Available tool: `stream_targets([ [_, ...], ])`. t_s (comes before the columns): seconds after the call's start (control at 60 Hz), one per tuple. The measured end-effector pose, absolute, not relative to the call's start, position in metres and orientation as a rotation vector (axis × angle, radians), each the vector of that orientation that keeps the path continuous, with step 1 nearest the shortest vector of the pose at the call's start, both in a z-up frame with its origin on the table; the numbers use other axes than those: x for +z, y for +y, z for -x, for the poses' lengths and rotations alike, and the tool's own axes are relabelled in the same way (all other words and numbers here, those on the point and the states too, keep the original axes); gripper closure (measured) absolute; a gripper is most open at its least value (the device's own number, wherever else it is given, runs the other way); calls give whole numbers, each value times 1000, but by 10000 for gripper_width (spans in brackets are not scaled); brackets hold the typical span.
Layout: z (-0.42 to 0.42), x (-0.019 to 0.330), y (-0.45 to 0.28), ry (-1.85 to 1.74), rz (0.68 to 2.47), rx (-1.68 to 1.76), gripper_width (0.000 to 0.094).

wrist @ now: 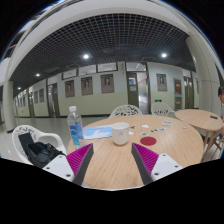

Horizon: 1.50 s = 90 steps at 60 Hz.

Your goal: Pour water

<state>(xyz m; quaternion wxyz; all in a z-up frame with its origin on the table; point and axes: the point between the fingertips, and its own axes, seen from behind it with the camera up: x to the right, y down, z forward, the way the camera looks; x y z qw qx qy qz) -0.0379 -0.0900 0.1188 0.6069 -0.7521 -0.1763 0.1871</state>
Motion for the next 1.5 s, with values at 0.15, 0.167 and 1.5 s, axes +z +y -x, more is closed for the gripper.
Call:
stream_targets([
  [0.15, 53, 122, -92, -430, 1726, 428, 111],
  [0.167, 56, 122, -91, -434, 1725, 429, 109],
  [1.5, 334, 109, 52, -129, 1896, 860, 548],
])
